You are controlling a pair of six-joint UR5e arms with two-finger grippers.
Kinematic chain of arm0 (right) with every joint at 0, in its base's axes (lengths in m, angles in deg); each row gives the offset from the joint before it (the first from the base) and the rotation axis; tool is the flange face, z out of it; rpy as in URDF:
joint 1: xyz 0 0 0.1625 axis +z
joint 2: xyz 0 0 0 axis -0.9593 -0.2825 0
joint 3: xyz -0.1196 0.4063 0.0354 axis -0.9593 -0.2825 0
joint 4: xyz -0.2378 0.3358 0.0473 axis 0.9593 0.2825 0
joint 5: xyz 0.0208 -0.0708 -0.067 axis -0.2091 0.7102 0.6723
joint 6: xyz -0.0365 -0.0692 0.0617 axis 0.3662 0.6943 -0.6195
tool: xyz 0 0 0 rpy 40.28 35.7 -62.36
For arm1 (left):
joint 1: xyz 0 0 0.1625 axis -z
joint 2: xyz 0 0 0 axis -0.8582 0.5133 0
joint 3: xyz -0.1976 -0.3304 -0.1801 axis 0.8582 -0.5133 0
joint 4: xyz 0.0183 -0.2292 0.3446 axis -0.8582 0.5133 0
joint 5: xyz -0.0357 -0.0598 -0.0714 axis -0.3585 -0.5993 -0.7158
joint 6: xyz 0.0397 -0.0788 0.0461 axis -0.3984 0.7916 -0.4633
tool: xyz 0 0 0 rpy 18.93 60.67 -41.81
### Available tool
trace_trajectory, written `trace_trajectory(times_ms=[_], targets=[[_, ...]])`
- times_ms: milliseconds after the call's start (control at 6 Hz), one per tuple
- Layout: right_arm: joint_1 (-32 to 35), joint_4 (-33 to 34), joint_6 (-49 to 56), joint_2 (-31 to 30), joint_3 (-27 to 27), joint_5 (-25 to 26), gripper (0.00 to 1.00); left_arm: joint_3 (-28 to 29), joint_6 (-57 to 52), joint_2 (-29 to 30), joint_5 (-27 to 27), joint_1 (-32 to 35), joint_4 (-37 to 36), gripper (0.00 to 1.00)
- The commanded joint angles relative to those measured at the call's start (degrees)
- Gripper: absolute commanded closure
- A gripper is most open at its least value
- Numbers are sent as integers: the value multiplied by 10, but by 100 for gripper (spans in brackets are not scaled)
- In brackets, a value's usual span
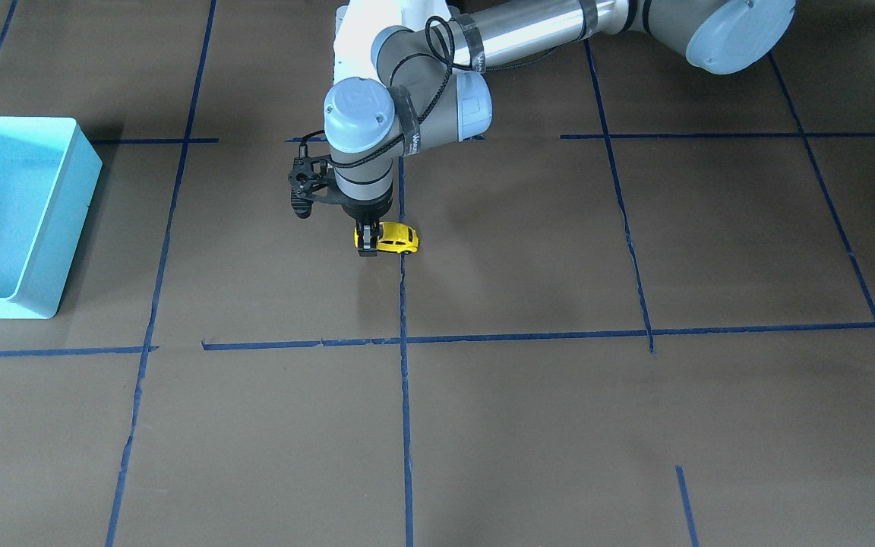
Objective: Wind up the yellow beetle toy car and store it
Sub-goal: 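Press the car down and push it farther from the robot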
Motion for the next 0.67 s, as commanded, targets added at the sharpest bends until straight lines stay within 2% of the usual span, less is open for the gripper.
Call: trace_trajectory(times_ms=[0,500], targets=[[0,0,0,0,0,1,0,1,0,-1,11,1,7,96],[1,0,0,0,1,1,0,6,1,-10,7,-1,29,96]])
